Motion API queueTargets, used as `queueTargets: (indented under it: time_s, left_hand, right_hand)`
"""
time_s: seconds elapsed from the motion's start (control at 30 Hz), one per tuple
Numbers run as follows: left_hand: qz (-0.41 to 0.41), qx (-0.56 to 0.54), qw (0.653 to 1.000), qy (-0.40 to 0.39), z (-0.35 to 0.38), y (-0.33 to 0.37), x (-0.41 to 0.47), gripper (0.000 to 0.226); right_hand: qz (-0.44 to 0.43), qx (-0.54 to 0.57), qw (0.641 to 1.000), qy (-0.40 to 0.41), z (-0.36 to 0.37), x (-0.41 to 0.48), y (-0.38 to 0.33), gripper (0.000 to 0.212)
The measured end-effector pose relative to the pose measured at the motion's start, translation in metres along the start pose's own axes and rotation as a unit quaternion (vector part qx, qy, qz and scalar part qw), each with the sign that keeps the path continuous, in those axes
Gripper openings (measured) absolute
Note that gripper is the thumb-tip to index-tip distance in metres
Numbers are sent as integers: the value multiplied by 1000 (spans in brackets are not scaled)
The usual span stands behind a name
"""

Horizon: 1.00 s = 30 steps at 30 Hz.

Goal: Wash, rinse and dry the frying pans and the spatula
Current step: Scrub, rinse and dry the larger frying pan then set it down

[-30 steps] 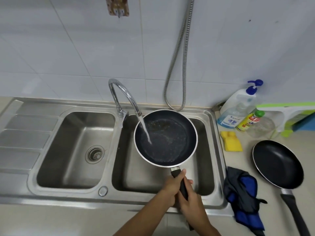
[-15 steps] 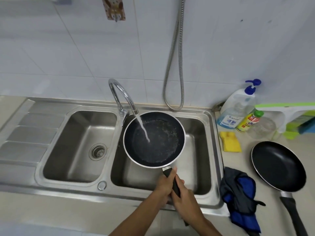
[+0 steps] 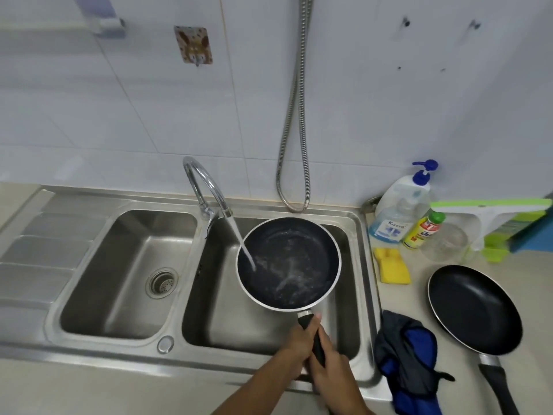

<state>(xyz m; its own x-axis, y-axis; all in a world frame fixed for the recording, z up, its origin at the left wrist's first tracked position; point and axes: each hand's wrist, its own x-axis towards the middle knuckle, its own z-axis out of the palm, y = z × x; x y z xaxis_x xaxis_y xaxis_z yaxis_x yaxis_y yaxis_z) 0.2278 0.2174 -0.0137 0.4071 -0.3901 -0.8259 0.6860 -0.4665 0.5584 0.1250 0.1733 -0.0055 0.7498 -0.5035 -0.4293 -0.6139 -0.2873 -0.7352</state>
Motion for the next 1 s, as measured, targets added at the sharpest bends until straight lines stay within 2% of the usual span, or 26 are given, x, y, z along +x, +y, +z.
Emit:
queueTargets:
  time_s: [0.27,0.4,0.53,0.67,0.8,1.0]
  left_hand:
    - [-25,-13,998,55,-42,-9,-5,48]
    - [-32,-11,998,52,-33,-14,-6,46]
    - [-49,-29,998,6,-11,-14,-3,46]
    - [-83,-102,990,-51,8,-2,1,56]
    - [-117,-176,972,-105,17,7,4,60]
    - [-110,-260,942,-181,19,16,4,57]
  right_hand:
    - [-38,28,998,-50,30,4,-17,82]
    - [-25,40,997,-54,25,-2,-11,78]
    - [12,10,999,-31,7,-11,-6,81]
    - [11,-116,993,-36,-10,-13,-6,84]
    - [6,-263,964,-47,-20,-11,-5,92]
    - [29,-379,925,-16,-26,-14,-44,87]
